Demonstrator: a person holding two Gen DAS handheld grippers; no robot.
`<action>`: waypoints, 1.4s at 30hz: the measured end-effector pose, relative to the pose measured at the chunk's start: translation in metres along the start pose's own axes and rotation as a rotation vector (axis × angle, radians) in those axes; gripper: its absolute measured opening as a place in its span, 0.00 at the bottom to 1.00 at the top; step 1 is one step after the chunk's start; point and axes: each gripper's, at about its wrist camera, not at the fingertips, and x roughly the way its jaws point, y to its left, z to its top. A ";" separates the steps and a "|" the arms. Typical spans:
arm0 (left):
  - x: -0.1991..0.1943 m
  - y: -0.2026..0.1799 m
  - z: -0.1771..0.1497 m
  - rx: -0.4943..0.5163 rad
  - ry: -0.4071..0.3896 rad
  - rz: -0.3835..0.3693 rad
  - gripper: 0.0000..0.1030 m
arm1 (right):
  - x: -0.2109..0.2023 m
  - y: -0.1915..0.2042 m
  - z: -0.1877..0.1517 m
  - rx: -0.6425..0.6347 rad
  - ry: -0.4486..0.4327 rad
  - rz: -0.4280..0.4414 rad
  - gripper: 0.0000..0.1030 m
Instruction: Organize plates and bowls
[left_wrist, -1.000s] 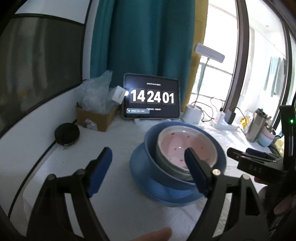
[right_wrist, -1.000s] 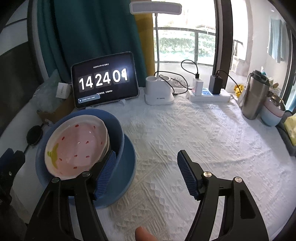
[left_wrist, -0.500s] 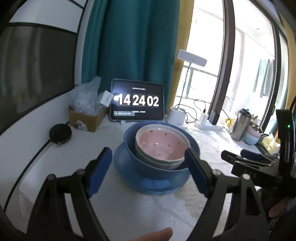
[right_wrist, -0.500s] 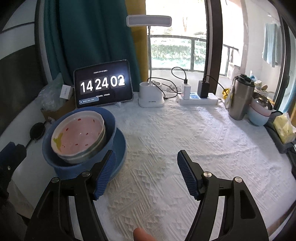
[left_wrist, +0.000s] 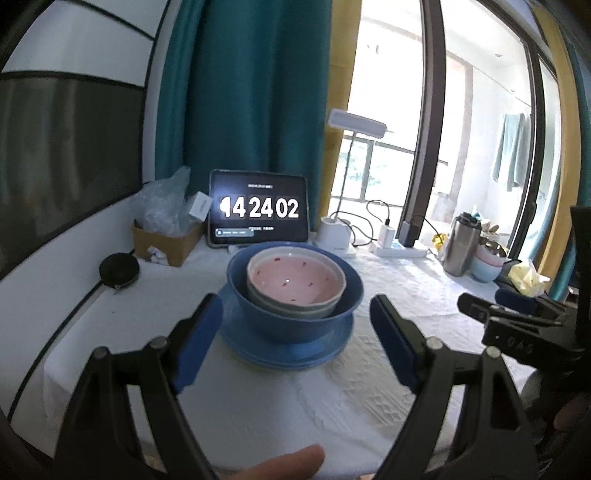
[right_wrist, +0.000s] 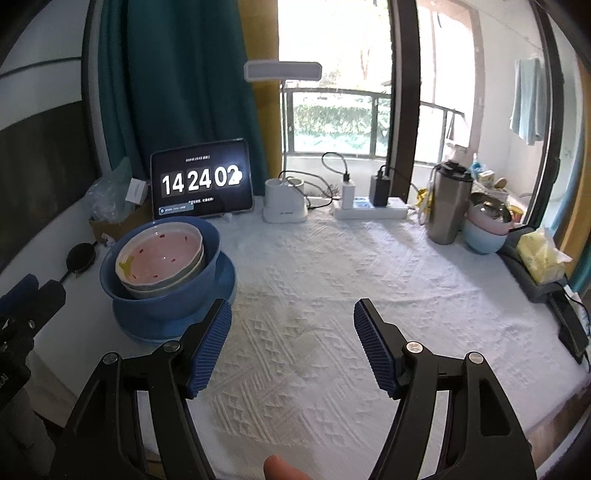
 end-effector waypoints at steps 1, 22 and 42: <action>-0.004 -0.002 0.000 0.000 -0.008 -0.002 0.88 | -0.004 -0.002 -0.001 0.002 -0.006 -0.003 0.70; -0.080 -0.035 0.012 0.075 -0.131 -0.058 0.91 | -0.107 -0.044 -0.012 0.047 -0.171 -0.089 0.70; -0.110 -0.053 0.035 0.109 -0.194 -0.102 0.91 | -0.174 -0.071 -0.013 0.095 -0.306 -0.148 0.70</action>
